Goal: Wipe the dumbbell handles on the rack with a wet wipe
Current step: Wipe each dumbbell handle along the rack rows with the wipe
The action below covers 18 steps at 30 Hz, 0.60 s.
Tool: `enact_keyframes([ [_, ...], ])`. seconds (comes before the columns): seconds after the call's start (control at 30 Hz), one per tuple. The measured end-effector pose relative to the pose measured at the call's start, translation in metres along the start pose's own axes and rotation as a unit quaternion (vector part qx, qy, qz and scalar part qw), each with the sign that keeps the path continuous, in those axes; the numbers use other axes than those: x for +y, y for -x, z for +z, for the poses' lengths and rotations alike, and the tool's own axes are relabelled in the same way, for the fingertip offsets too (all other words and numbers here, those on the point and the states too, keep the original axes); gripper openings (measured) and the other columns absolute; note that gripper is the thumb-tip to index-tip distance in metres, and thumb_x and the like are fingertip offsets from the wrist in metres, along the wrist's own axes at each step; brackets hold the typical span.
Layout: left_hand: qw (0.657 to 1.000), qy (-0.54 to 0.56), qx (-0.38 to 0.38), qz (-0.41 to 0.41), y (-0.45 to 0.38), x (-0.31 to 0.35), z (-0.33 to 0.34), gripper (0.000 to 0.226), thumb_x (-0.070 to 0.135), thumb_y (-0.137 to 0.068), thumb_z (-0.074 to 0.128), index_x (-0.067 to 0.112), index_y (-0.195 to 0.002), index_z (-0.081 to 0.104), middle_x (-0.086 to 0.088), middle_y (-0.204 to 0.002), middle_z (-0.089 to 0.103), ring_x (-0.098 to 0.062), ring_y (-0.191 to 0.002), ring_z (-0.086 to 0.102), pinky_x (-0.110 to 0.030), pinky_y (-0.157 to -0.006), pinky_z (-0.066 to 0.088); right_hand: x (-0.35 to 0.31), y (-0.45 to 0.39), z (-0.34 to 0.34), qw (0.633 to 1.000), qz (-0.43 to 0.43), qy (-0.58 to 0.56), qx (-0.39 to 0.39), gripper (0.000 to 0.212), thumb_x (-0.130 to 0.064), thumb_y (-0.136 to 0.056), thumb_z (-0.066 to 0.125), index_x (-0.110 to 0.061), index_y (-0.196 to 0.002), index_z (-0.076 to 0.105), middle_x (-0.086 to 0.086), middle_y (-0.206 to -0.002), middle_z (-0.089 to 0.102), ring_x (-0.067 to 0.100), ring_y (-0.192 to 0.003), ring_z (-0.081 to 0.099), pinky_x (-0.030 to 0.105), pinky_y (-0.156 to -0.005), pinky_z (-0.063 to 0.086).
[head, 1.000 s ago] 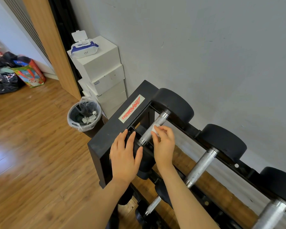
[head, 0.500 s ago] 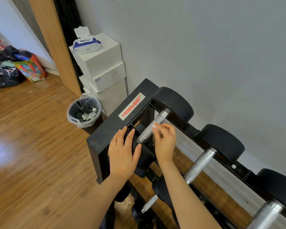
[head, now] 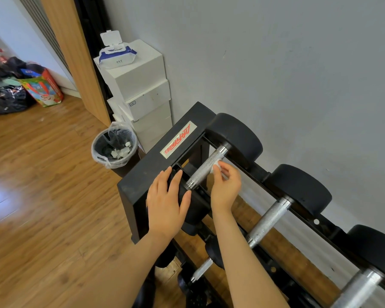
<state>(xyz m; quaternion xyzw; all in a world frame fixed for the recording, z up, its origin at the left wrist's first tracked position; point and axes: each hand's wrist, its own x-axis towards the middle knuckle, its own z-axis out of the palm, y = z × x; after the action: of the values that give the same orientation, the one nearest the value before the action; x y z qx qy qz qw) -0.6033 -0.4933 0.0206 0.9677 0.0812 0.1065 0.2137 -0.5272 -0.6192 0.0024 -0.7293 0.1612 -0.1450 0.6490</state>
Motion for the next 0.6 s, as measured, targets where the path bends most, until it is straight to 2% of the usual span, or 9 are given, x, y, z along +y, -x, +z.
enact_keyframes([
  [0.1,1.000,0.001,-0.001,-0.002,0.000,0.000,0.001,0.057,0.049,-0.097,0.036,0.017,-0.142,0.050,-0.010,-0.149,0.045,-0.032,-0.139,0.038,-0.049,-0.111,0.033,0.000,0.005,-0.003,0.999,-0.028,0.017,-0.035,0.017,-0.010,-0.091,0.066,-0.019,-0.105,0.068,-0.001,-0.108,0.062,0.001,-0.095,0.062,0.017,-0.080,0.054],
  [0.23,1.000,-0.001,-0.001,-0.002,0.000,0.001,0.001,0.057,0.049,-0.097,0.035,0.017,-0.142,0.050,-0.010,-0.149,0.045,-0.032,-0.138,0.039,-0.047,-0.111,0.031,0.008,0.017,-0.005,0.991,-0.093,0.066,-0.073,0.020,-0.009,-0.090,0.067,-0.008,-0.110,0.070,-0.002,-0.109,0.057,0.010,-0.092,0.063,0.011,-0.079,0.050],
  [0.33,1.000,-0.001,-0.003,-0.002,-0.001,0.001,0.001,0.057,0.049,-0.097,0.035,0.017,-0.142,0.050,-0.010,-0.150,0.044,-0.032,-0.139,0.038,-0.047,-0.112,0.030,0.004,0.006,-0.003,0.983,-0.139,0.103,-0.062,0.020,-0.010,-0.091,0.066,-0.009,-0.111,0.070,-0.005,-0.109,0.055,0.011,-0.095,0.061,0.018,-0.081,0.053],
  [0.43,1.000,0.000,-0.003,-0.003,0.000,0.001,0.001,0.057,0.050,-0.097,0.034,0.018,-0.142,0.050,-0.010,-0.150,0.044,-0.032,-0.139,0.038,-0.048,-0.112,0.031,0.002,-0.003,-0.001,0.969,-0.179,0.156,-0.063,0.020,-0.009,-0.090,0.067,-0.007,-0.109,0.071,0.000,-0.108,0.059,0.013,-0.099,0.059,0.027,-0.082,0.056],
  [0.6,1.000,0.003,0.000,0.000,0.000,0.002,0.000,0.057,0.050,-0.097,0.034,0.017,-0.142,0.050,-0.010,-0.149,0.045,-0.032,-0.138,0.039,-0.049,-0.111,0.032,0.005,0.003,-0.005,0.930,-0.262,0.236,-0.101,0.019,-0.006,-0.087,0.069,-0.005,-0.106,0.072,0.005,-0.104,0.063,0.018,-0.098,0.057,0.023,-0.079,0.053],
])
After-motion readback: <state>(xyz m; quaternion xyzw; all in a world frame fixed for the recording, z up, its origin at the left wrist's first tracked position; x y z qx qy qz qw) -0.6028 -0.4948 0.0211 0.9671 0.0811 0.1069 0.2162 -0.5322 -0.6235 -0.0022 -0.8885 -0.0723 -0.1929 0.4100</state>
